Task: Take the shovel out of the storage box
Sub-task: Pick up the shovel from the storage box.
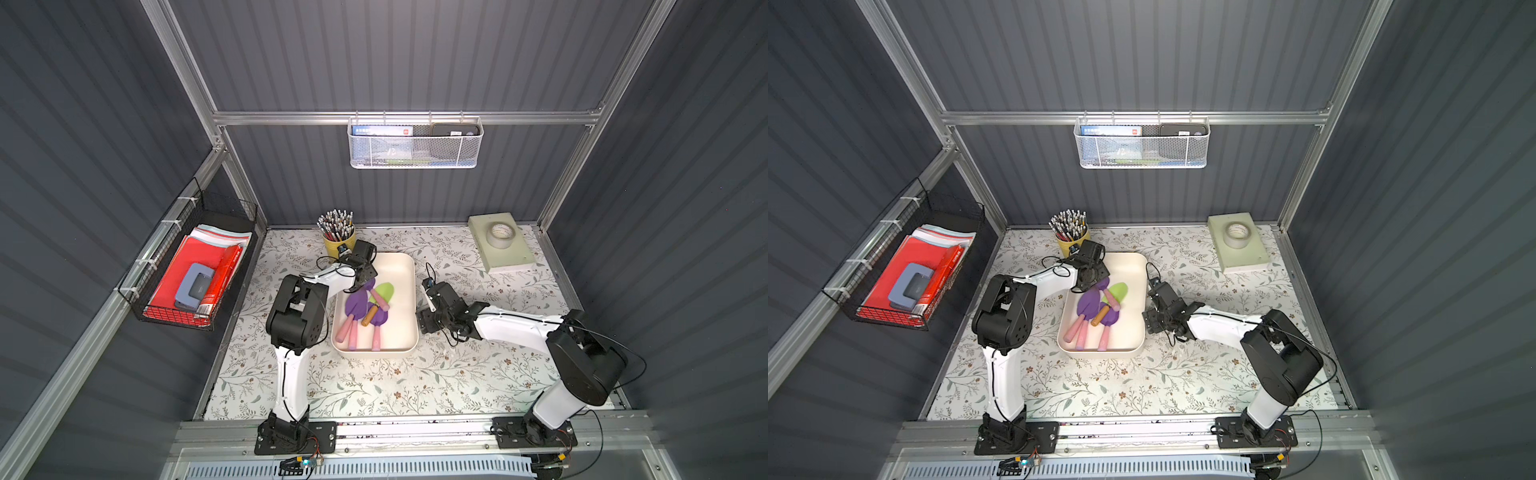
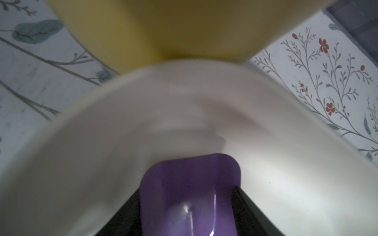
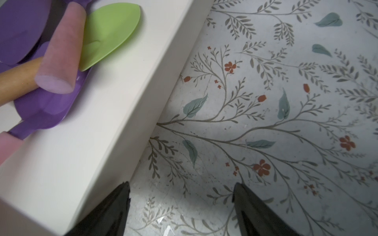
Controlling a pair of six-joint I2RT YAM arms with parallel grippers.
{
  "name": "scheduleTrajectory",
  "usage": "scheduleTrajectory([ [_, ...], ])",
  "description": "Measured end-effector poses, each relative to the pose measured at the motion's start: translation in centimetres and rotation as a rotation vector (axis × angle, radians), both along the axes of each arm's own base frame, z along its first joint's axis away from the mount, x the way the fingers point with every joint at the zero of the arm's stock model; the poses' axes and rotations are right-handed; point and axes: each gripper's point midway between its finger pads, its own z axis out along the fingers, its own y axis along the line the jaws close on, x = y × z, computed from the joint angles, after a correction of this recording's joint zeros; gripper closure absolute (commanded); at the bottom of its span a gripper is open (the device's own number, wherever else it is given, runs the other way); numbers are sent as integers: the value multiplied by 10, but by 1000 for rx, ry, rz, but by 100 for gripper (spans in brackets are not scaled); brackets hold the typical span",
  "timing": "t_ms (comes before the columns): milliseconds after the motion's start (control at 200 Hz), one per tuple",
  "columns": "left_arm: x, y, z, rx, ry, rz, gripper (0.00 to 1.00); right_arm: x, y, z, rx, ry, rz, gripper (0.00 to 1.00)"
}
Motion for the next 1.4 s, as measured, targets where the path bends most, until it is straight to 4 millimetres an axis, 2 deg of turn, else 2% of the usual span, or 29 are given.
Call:
scheduleTrajectory([
  [75,1,0,-1,1,-1,-2,46,-2,1,-1,-3,1,6,16],
  [300,1,0,-2,-3,0,-10,61,-4,4,0,-8,-1,14,16],
  [415,1,-1,-4,-4,5,-21,80,-2,7,4,-3,-9,15,16],
  [480,1,-2,-5,-7,7,-25,87,-2,8,5,-2,-13,15,16],
  [660,3,-7,-4,-32,-8,-36,92,-5,10,5,-6,-13,23,16],
  [755,5,-9,-3,-44,-21,-41,100,-6,11,5,-9,-13,26,16],
  [1061,7,-13,6,-67,-40,-53,100,-3,17,14,6,-25,18,15],
  [1191,6,-14,17,-77,-59,-56,100,-1,21,35,50,-51,11,13],
  [1401,0,-11,23,-71,-50,-59,100,10,36,116,210,-188,18,11],
])
